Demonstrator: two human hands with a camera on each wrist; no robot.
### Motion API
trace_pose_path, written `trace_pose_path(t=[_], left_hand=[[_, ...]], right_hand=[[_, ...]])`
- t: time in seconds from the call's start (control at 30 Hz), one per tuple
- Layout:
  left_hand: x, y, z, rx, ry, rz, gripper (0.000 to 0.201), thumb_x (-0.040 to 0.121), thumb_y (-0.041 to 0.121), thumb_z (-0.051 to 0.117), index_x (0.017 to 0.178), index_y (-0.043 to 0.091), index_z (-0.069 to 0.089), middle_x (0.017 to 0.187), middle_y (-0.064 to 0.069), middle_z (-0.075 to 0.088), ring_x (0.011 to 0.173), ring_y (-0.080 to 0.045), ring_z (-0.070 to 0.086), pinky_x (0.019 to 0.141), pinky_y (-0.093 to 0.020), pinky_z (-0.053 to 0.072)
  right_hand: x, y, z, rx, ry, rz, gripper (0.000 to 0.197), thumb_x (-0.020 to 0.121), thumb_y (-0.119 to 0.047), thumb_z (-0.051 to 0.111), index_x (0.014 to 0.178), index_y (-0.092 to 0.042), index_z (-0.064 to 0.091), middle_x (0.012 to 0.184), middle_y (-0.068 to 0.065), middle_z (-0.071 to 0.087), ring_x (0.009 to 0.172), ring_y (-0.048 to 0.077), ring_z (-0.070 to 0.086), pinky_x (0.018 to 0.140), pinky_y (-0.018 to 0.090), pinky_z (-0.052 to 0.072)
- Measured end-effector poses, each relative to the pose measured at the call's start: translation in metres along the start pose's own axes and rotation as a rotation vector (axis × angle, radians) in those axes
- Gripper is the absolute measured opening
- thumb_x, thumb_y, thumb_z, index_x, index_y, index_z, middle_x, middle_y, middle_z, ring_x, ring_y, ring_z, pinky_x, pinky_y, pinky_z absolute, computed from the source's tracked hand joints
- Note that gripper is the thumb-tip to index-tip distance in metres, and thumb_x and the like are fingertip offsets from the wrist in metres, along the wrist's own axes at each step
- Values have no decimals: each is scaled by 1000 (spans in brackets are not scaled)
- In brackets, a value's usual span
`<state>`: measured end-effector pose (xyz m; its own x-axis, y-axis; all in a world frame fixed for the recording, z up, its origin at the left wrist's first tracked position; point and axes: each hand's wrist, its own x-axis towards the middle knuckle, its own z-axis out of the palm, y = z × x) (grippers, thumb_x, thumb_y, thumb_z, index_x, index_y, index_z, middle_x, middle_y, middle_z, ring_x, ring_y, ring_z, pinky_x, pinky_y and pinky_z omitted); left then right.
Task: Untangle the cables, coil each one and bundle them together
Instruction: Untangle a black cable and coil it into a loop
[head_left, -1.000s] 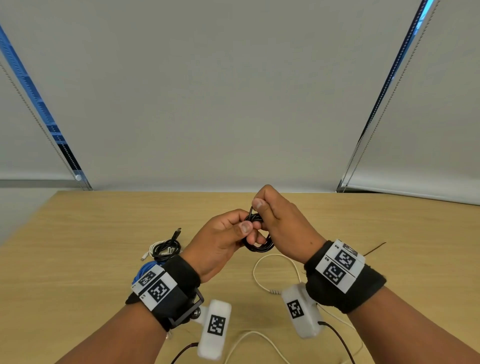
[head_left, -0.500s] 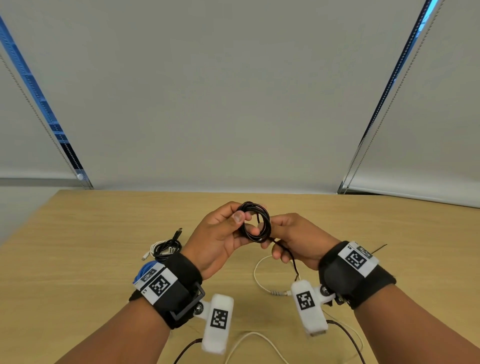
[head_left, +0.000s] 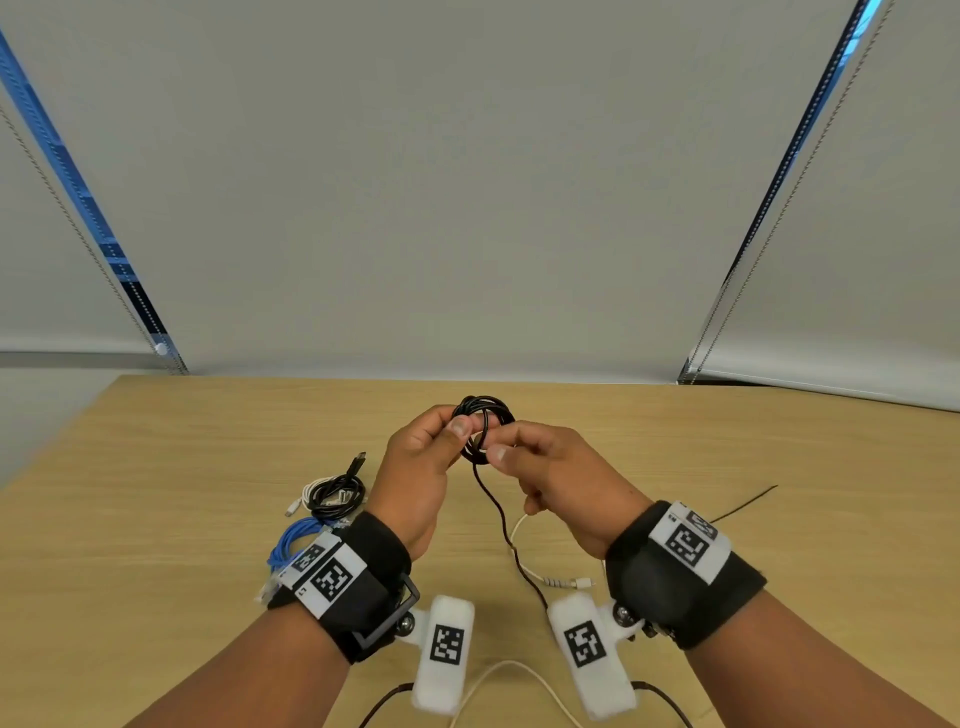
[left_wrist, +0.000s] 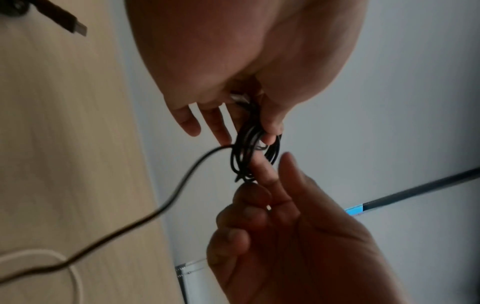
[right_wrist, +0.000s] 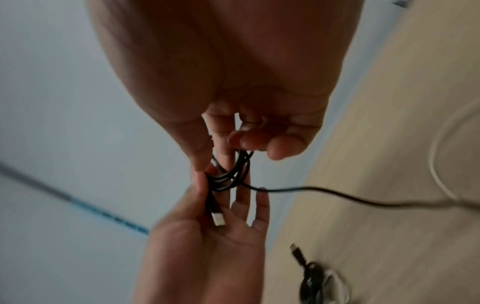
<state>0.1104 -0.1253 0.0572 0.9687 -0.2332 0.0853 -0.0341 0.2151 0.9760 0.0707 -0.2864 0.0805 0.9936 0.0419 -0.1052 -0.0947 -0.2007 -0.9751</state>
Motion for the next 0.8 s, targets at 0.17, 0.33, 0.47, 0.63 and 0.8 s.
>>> trace_pose_path(t=[0.17,0.33,0.47,0.63,0.8], left_hand=[[2,-9,-5,255,61,41,20,103,18,54,97,24,72,106,0,72,99,-9,65,96,-38,50],[12,-17,-14,363,159,22,23,103,24,51,91,30,70,95,1,68,92,-13,62,82,-39,52],[18,-19,-18,304,212,-27,26,104,24,51,86,30,69,88,4,66,88,-14,63,71,-32,58],[23,-13,-16,250,237,-17,24,104,24,51,90,30,70,102,-2,68,94,-20,68,76,-36,62],[31,-3,-24,216,293,-71,22,105,22,49,92,18,67,95,-3,63,92,-22,63,72,-35,58]], right_hand=[[-3,5,-6,374,-75,77,9,93,-26,68,87,-21,72,86,-7,61,75,9,51,64,26,44],[-4,10,-9,343,-92,26,12,93,-29,66,86,-20,70,100,4,70,94,15,64,82,35,48],[-7,5,-15,235,-185,15,14,99,-21,62,86,-16,66,75,5,68,65,17,59,65,28,51],[-6,4,-26,90,-253,79,25,102,-27,56,93,-11,72,53,3,53,44,14,40,48,27,40],[-5,7,-37,-50,-211,73,26,99,-29,61,88,-10,74,59,4,62,41,11,43,44,24,39]])
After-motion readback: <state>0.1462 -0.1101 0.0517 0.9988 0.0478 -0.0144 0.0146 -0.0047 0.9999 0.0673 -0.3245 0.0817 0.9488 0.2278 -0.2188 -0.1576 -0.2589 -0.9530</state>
